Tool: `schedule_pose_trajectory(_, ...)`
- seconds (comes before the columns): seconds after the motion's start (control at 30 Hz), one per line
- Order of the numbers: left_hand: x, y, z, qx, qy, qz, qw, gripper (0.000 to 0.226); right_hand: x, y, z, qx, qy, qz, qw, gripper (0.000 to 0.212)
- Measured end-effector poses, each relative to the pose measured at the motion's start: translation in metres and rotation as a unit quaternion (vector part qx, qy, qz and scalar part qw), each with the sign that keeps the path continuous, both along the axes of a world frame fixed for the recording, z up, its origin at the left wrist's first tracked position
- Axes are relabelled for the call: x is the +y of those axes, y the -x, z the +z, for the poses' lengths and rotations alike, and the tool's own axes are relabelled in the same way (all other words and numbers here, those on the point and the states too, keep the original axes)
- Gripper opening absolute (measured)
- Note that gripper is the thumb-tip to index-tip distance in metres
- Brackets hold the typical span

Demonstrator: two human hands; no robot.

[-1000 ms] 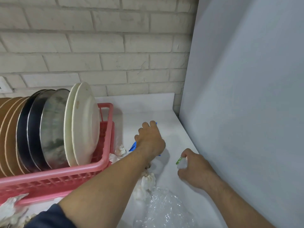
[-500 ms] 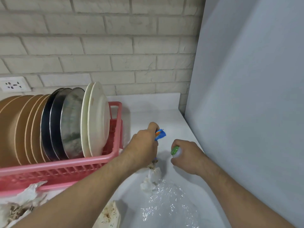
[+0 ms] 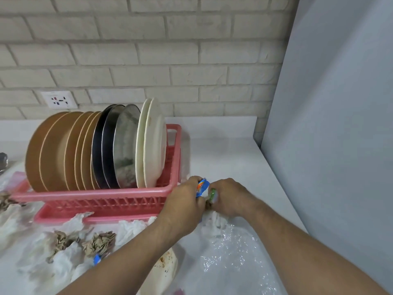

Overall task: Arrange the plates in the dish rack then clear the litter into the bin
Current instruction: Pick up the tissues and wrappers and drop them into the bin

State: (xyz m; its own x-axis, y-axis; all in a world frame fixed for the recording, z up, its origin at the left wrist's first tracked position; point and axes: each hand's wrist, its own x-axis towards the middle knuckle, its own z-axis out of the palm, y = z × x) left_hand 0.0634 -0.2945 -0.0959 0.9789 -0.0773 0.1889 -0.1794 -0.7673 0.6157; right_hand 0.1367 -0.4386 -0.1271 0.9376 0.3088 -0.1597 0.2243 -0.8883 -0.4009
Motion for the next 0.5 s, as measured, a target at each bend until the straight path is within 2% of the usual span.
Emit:
schedule_pose_trajectory(0.07, -0.001, 0.005, -0.010, 0.031, -0.005, 0.010, 0.999, 0.008, -0.002, 0.000, 0.000, -0.011, 0.000, -0.001, 1.000, 0.014)
schedule_pose_trajectory(0.27, -0.017, 0.004, -0.021, 0.092, -0.095, 0.024, 0.991, 0.014, -0.042, -0.006, 0.018, -0.044, -0.078, -0.072, 0.993, 0.011)
schedule_pose_trajectory(0.37, -0.035, -0.003, -0.025, 0.082, -0.180, 0.016, 0.980, 0.015, -0.065, -0.002, 0.028, -0.063, -0.120, -0.117, 0.984, 0.013)
schedule_pose_trajectory(0.5, -0.050, -0.031, -0.024, 0.029, -0.209, 0.059, 0.976, 0.023, -0.083, 0.010, 0.029, -0.056, -0.188, -0.172, 0.965, 0.011)
